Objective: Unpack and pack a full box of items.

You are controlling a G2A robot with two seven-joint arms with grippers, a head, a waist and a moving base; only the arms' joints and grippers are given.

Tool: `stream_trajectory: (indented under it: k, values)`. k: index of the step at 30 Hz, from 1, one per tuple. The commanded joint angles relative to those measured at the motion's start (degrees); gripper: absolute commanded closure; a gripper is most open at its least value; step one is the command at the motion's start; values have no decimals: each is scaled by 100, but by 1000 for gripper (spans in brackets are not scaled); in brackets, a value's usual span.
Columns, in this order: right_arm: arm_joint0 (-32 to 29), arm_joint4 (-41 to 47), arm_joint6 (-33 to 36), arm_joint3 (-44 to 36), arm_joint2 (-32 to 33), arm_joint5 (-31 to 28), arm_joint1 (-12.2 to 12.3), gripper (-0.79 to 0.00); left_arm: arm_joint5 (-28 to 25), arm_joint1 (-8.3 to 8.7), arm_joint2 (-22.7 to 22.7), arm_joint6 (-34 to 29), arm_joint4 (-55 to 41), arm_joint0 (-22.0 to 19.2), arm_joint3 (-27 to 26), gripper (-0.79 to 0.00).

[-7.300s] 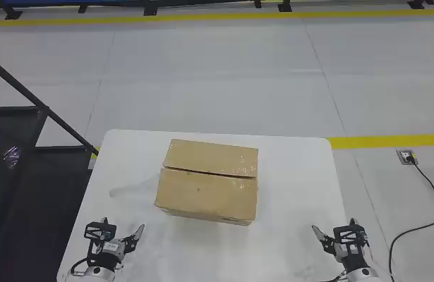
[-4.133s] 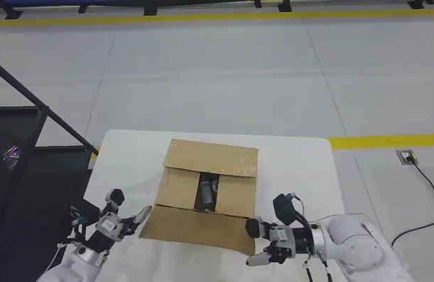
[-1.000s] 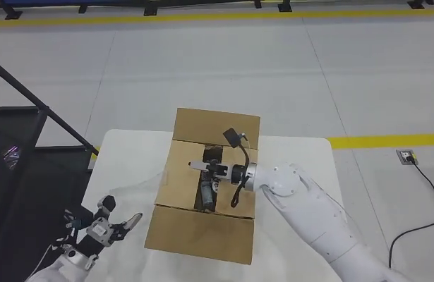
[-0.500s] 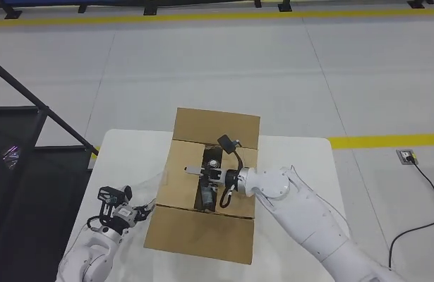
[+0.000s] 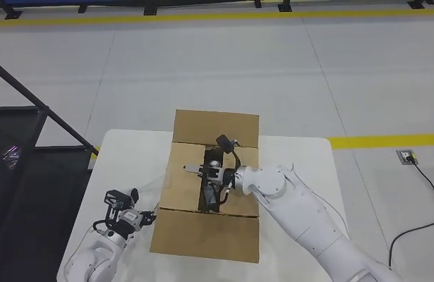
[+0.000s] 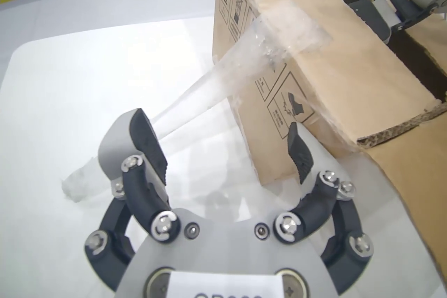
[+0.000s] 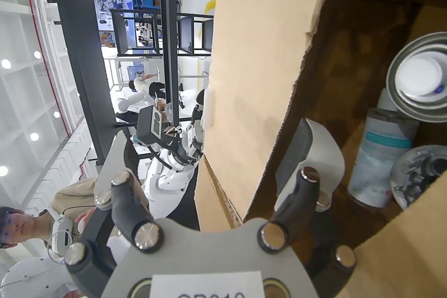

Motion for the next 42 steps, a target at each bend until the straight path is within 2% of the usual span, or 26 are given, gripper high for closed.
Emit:
stream_trajectory:
  k: [1,12,18,22,24,28,31,36,39,42]
  values:
    - [20,167,121,43,30,-92,-32,-785,59,8,-72,90,14,105,-70,-785]
    - [102,778,621,140,151,-501,-179,-785,60,60,-752,408,-557,493,-224,-785]
    - [126,773,331,-316,117,-769,-287,-785,-554,124,-1067,589,-347,1087,-991,-785]
    - [179,418,-135,-624,19,-750,-363,-785,-623,130,-1047,607,-123,1372,-1519,-785]
    - [176,167,-464,-753,-85,-748,-416,-785,-521,122,-982,556,-104,1368,-1682,-785]
    - [251,113,-652,-680,-261,-677,-552,-785,-323,101,-750,306,-128,1128,-1814,-785]
    - [313,179,-694,-529,-378,-971,-670,-785,-262,89,-629,116,-293,907,-1758,-785]
    - [418,566,-280,-140,-476,-1600,-840,-785,85,51,-572,86,-743,693,-1662,-785]
    - [490,931,49,94,-422,-1794,-909,-785,349,36,-637,218,-810,697,-1650,-785]
    - [538,927,225,156,-299,-2035,-900,-785,413,34,-719,290,-821,783,-1642,-785]
